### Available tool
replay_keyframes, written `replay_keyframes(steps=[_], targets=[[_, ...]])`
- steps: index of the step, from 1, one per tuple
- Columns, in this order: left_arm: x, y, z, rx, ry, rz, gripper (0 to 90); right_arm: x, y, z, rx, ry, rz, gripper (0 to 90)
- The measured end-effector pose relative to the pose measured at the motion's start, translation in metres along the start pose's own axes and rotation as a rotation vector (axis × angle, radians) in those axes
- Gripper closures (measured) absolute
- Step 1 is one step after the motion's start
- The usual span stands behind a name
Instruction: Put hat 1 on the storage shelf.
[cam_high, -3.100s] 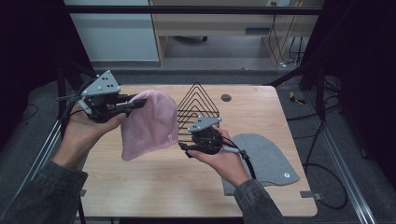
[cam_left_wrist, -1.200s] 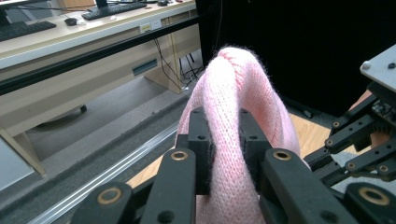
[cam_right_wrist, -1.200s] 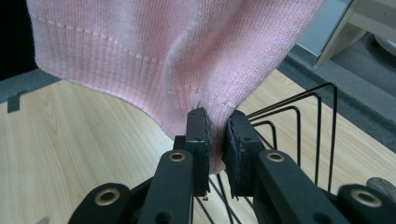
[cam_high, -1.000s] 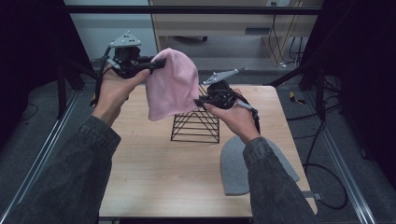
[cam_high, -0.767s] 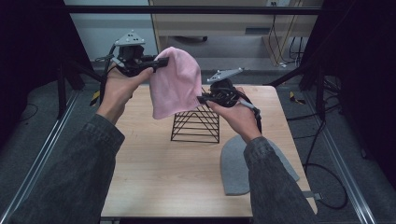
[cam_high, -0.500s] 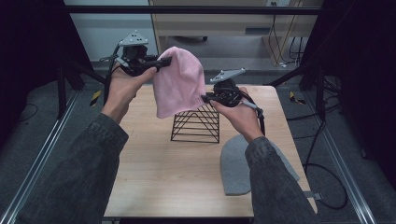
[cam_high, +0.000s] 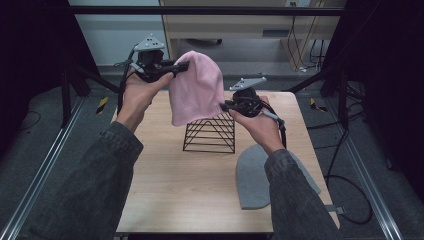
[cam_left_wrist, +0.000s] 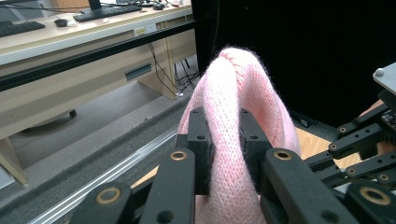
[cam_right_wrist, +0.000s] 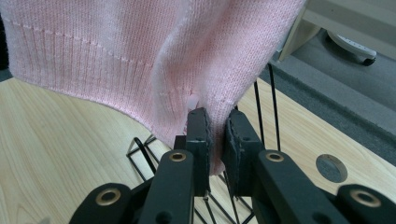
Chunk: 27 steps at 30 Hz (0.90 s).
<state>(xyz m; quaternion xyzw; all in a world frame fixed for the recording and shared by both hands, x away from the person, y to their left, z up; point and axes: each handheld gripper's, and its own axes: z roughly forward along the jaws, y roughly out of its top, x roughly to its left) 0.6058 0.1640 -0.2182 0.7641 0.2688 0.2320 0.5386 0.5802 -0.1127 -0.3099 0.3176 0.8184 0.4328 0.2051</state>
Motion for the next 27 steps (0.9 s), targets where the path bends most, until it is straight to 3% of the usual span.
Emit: replay_keyframes(steps=[27], targets=[[-0.007, -0.003, 0.022, -0.009, -0.024, -0.013, 78.2, -0.004, -0.017, -0.001, -0.019, -0.025, 0.017, 81.2]])
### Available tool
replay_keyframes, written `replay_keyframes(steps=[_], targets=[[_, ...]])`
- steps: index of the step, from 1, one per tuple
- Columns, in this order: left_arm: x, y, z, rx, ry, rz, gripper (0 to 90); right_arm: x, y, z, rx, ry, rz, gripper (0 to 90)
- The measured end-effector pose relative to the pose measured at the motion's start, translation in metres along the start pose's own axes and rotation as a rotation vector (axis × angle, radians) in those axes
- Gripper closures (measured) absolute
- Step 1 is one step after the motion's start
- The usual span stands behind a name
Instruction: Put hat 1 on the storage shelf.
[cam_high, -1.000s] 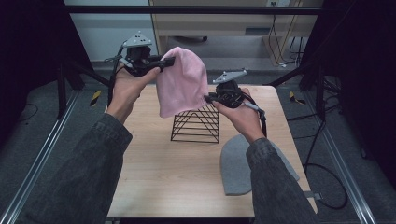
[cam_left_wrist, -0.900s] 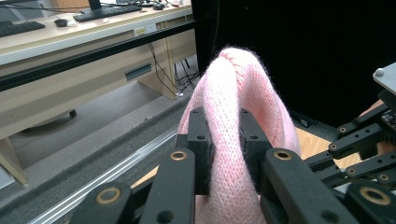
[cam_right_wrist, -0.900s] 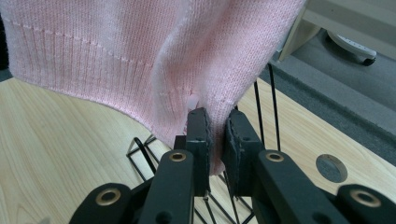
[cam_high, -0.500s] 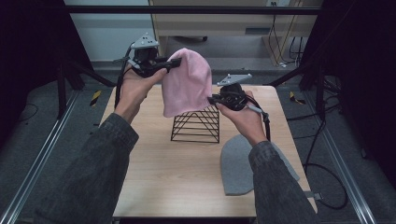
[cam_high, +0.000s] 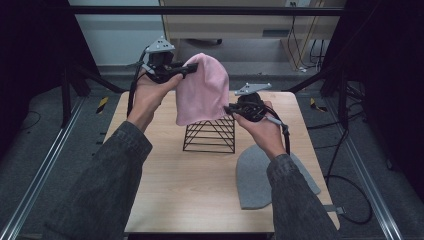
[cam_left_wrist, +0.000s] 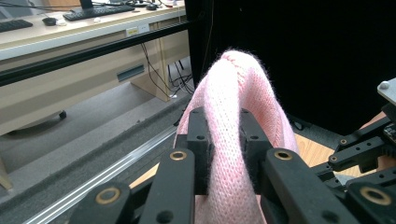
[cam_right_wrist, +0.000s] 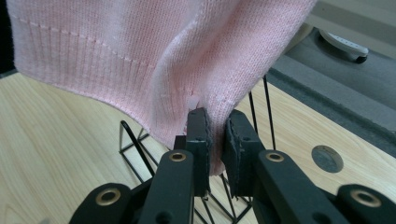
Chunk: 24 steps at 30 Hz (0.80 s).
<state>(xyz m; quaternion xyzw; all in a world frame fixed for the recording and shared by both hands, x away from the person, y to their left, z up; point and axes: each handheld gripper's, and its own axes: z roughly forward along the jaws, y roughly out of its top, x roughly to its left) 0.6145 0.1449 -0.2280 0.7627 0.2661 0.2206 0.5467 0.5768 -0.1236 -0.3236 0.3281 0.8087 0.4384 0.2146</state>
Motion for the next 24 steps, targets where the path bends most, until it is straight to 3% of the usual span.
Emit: replay_keyframes(steps=[13, 24], targets=[[-0.003, -0.010, 0.009, 0.019, -0.016, 0.003, 77.3, -0.003, -0.017, 0.002, 0.018, -0.008, 0.006, 81.2], [-0.009, -0.027, 0.015, 0.043, -0.037, -0.002, 76.5, -0.001, -0.038, 0.012, 0.058, -0.018, 0.003, 81.3]])
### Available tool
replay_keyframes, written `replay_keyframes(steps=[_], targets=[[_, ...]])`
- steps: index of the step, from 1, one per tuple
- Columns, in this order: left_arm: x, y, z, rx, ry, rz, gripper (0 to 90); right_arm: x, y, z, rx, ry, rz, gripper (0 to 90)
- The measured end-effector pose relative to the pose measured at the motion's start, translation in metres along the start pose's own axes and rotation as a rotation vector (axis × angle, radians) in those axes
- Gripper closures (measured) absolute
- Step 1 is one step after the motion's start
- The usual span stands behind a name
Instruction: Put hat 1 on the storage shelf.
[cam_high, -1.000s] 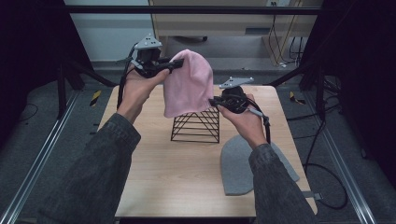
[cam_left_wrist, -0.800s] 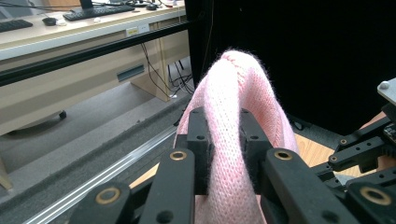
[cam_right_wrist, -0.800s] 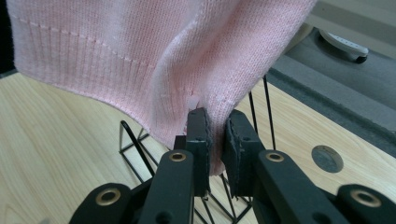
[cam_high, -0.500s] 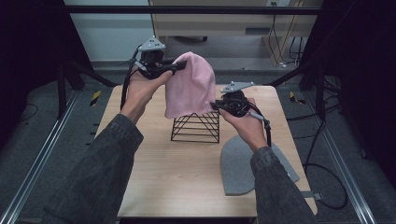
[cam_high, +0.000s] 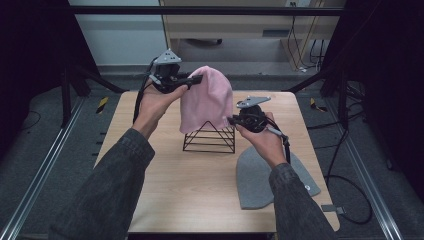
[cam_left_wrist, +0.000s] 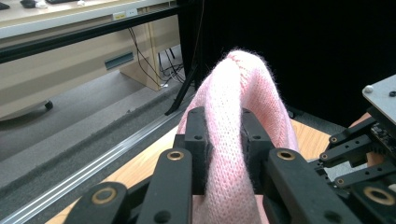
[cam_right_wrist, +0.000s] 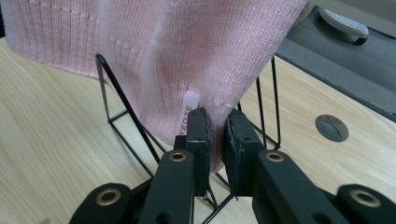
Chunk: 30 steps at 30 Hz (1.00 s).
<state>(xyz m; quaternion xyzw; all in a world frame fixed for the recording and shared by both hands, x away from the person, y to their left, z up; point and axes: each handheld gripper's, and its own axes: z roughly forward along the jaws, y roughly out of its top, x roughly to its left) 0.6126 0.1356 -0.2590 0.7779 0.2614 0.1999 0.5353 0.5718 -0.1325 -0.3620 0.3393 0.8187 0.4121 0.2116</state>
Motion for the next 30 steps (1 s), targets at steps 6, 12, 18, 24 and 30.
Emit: replay_keyframes(steps=[6, 12, 18, 24, 30], targets=[[0.000, -0.009, 0.002, 0.014, -0.006, -0.003, 76.0, 0.000, -0.008, 0.004, 0.021, -0.003, 0.002, 81.3], [-0.001, -0.014, 0.001, 0.028, -0.010, 0.001, 76.3, 0.000, -0.011, 0.006, 0.032, 0.000, 0.001, 81.2], [-0.003, -0.017, -0.002, 0.027, -0.014, -0.008, 76.4, 0.001, -0.013, 0.006, 0.034, 0.003, 0.007, 81.3], [-0.007, -0.023, 0.000, 0.046, -0.021, -0.006, 76.4, 0.001, -0.021, 0.010, 0.046, 0.005, 0.020, 81.3], [-0.013, -0.030, 0.000, 0.061, -0.033, 0.002, 76.5, 0.002, -0.030, 0.016, 0.059, 0.016, 0.026, 81.3]])
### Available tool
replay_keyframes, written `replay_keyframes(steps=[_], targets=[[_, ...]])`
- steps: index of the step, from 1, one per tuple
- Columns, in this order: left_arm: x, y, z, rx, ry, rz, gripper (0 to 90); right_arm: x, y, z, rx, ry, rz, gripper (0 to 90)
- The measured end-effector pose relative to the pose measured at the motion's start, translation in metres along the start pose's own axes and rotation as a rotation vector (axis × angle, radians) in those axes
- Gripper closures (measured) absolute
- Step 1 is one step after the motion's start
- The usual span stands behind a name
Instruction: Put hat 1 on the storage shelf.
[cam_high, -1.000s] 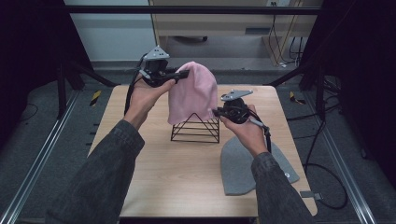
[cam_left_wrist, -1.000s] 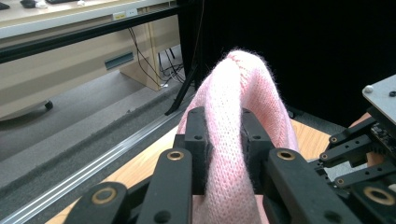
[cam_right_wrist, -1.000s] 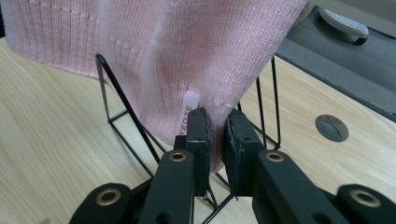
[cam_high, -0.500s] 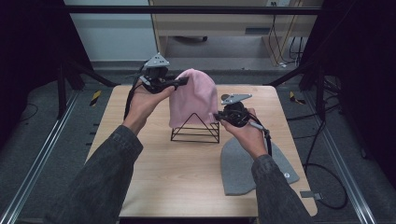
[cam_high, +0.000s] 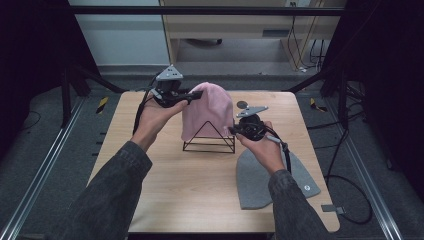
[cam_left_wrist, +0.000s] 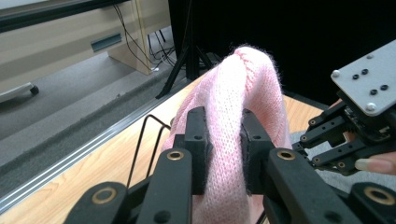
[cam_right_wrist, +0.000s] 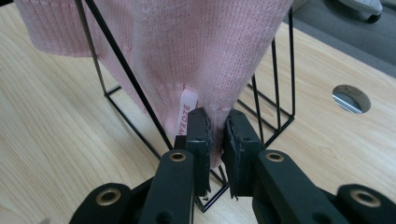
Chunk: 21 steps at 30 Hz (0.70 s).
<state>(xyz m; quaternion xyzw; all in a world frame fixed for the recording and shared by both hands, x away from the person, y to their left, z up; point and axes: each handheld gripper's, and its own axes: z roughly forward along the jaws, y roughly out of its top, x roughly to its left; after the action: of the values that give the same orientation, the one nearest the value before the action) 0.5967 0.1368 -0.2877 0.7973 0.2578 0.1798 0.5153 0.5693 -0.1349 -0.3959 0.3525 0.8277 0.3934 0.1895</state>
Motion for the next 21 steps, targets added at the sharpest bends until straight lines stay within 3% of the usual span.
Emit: replay_keyframes(steps=[21], targets=[[-0.012, -0.019, 0.012, 0.051, -0.030, 0.001, 77.0, -0.006, -0.018, 0.009, 0.048, 0.003, 0.027, 81.0]])
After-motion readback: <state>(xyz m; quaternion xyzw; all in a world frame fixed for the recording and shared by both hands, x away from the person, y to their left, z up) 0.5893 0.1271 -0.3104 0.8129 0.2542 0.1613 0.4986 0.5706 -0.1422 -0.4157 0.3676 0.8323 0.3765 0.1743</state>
